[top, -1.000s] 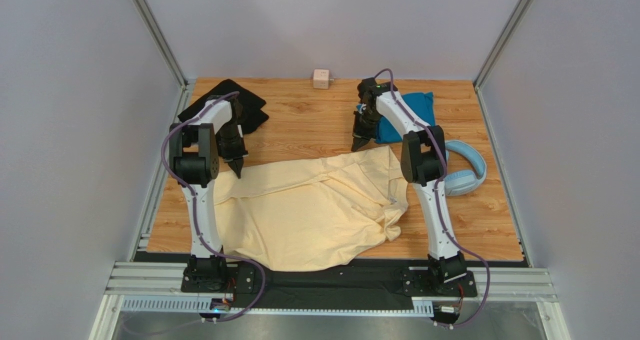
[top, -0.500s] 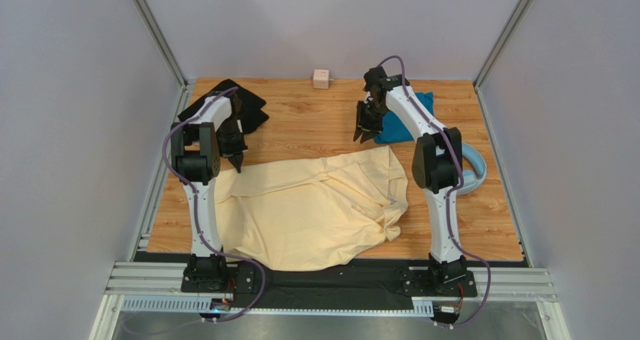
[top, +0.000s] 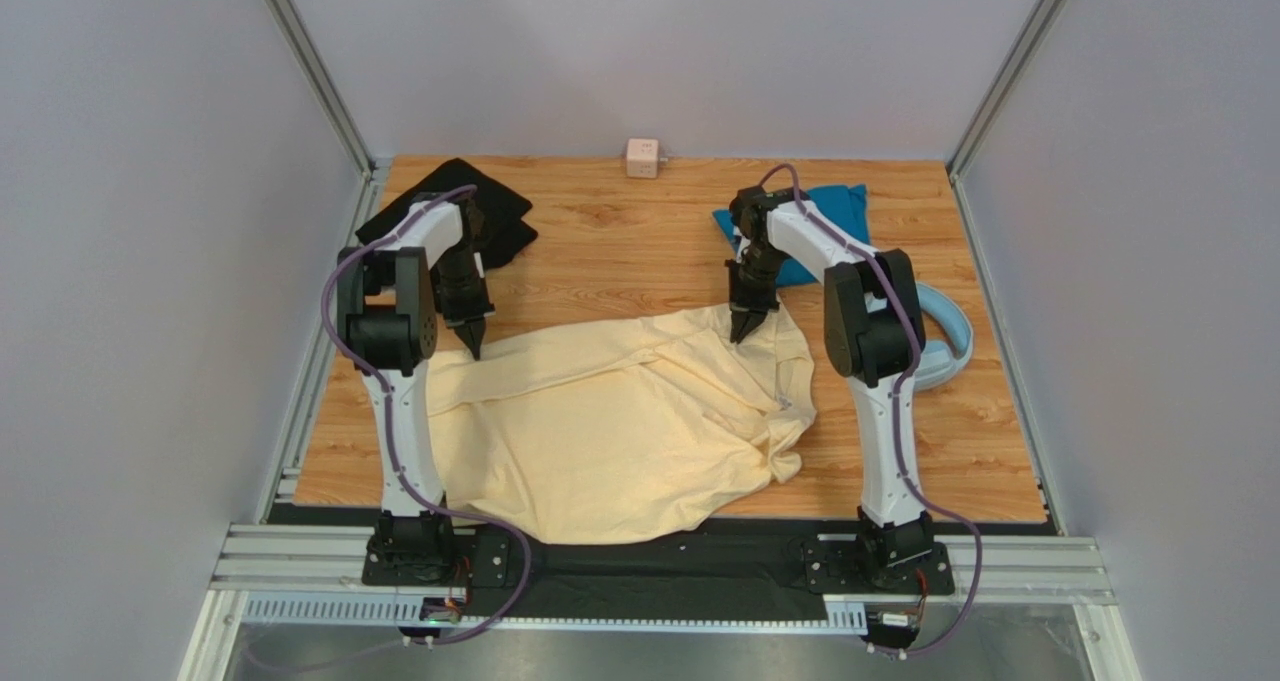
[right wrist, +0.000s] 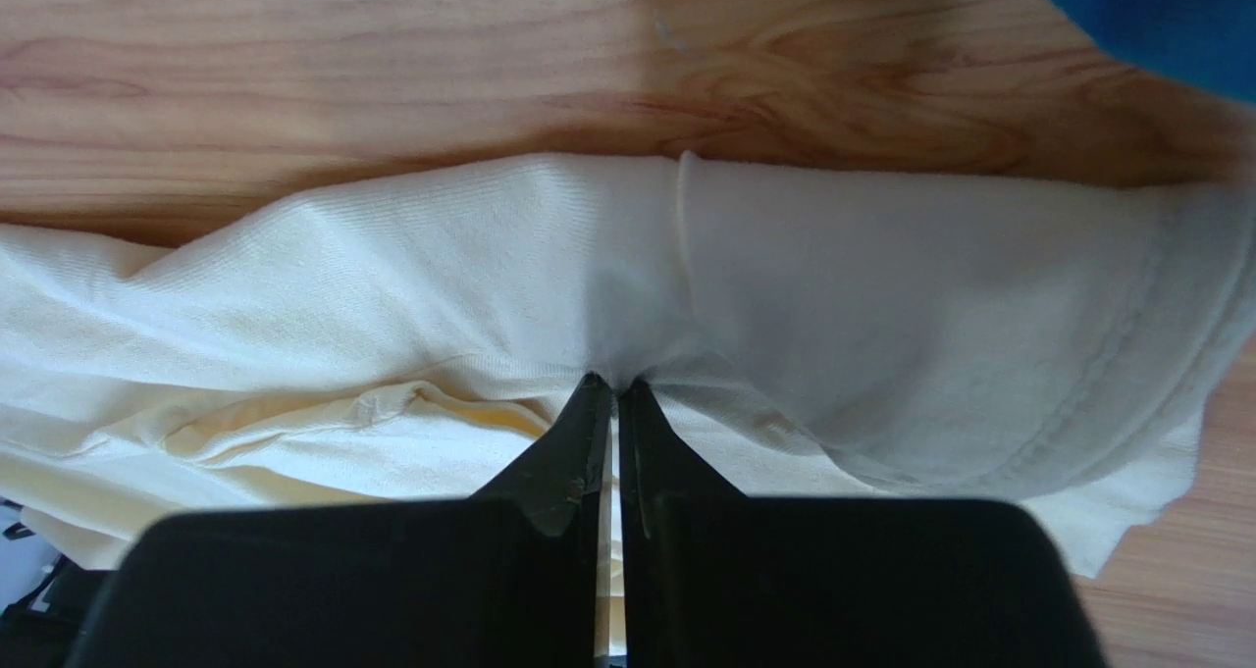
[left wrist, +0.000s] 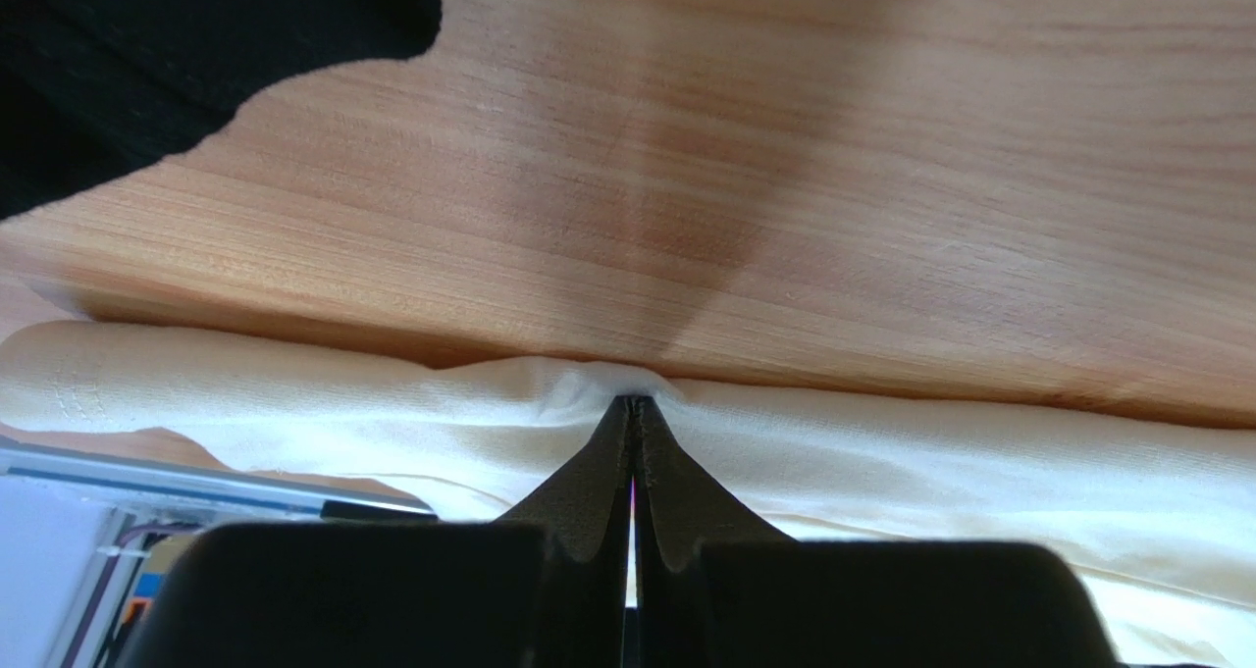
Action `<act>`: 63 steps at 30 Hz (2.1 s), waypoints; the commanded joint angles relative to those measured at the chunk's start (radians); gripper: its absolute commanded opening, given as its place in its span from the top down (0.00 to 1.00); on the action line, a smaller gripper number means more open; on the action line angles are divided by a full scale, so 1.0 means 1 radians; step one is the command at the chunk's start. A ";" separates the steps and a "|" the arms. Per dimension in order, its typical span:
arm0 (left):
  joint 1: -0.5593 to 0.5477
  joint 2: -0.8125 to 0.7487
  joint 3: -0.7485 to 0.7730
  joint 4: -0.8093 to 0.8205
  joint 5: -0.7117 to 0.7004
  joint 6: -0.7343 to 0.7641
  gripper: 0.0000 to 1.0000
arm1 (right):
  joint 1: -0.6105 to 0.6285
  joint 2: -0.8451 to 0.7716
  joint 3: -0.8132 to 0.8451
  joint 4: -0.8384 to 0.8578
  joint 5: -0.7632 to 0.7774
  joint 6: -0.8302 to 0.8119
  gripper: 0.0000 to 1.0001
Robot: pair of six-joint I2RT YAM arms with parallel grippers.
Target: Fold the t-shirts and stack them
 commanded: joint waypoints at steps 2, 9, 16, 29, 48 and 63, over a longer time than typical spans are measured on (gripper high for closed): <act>0.005 -0.034 -0.019 0.030 -0.038 0.009 1.00 | 0.008 0.091 0.067 -0.001 -0.020 -0.016 1.00; 0.070 -0.016 0.001 0.024 -0.001 -0.017 1.00 | 0.039 0.196 0.262 -0.027 -0.073 0.002 1.00; 0.073 0.030 0.085 -0.012 0.004 -0.036 1.00 | 0.048 0.274 0.403 -0.021 -0.095 0.051 1.00; 0.071 0.135 0.233 -0.058 0.013 -0.063 1.00 | 0.017 0.312 0.504 0.061 -0.047 0.151 1.00; 0.073 0.218 0.420 -0.091 0.013 -0.105 1.00 | -0.053 0.295 0.501 0.154 -0.024 0.203 1.00; 0.085 0.048 0.205 -0.015 -0.016 -0.102 1.00 | -0.070 0.162 0.359 0.286 -0.257 0.147 0.52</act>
